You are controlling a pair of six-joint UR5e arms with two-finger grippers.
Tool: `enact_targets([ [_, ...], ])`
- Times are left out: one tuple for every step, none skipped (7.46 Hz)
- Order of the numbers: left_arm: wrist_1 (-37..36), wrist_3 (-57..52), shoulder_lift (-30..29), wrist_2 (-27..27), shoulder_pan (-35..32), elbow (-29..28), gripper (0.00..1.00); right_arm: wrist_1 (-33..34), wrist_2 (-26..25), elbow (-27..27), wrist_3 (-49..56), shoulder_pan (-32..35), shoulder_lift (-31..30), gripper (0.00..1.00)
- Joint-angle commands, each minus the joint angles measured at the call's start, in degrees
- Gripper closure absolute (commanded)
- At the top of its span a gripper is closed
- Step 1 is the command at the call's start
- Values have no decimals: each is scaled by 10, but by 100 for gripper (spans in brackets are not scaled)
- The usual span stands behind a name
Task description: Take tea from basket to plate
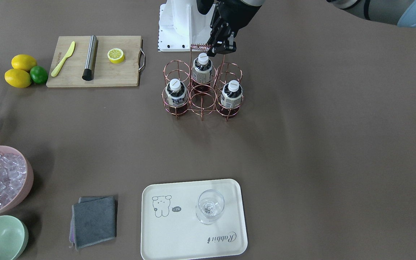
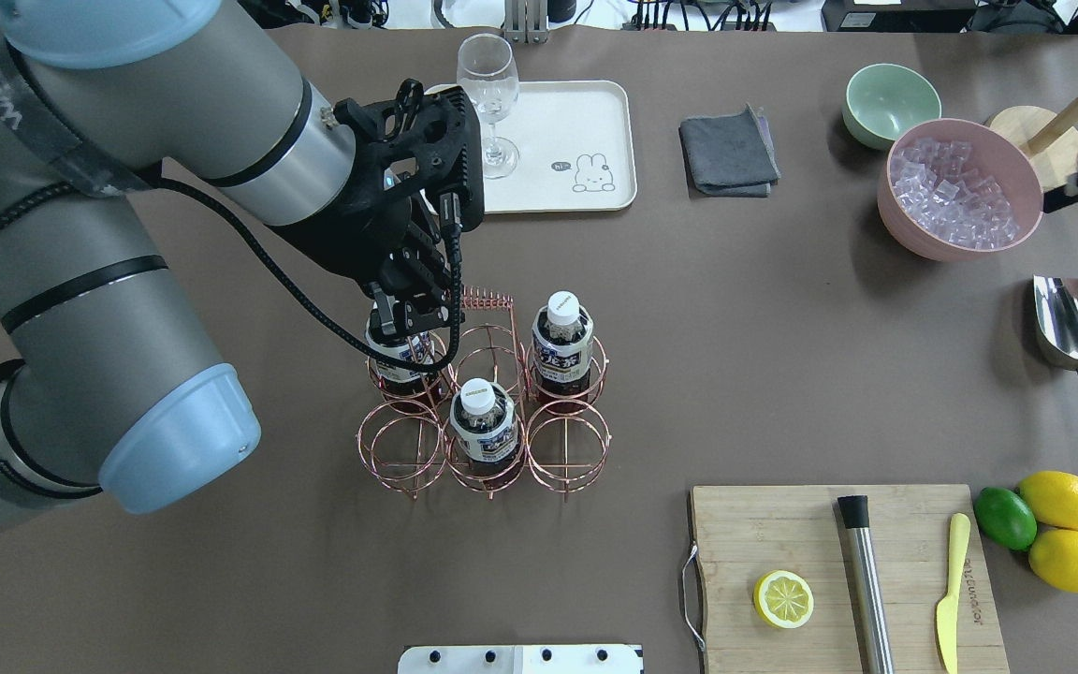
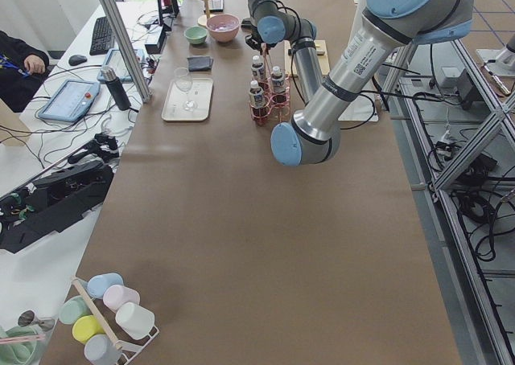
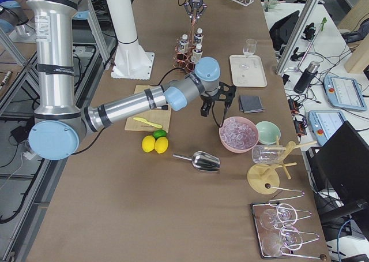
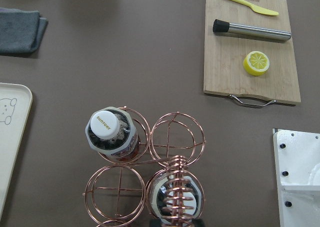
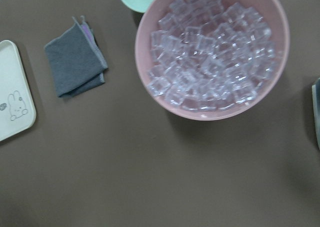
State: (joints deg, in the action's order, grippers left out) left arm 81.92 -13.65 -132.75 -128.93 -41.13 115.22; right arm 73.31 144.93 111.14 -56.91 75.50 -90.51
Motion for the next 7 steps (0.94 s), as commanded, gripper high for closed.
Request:
enact_targets([
  [1, 0, 1, 2, 0, 4, 100, -3, -19, -2, -165, -98, 95, 0],
  [-2, 1, 3, 1, -2, 15, 100, -4, -34, 1, -199, -136, 118, 0],
  [-2, 1, 3, -1, -4, 16, 100, -1, -46, 1, -264, -168, 156, 0],
  [-3, 1, 2, -2, -6, 16, 100, 0, -54, -7, -367, -211, 205, 0],
  [-3, 1, 3, -2, -6, 17, 100, 2, -88, -11, -412, -241, 233, 0],
  [-3, 1, 3, -1, -6, 16, 100, 4, -109, -14, -457, -272, 255, 0],
  [-2, 1, 3, 1, -5, 15, 100, 34, -111, -26, -473, -280, 288, 0],
])
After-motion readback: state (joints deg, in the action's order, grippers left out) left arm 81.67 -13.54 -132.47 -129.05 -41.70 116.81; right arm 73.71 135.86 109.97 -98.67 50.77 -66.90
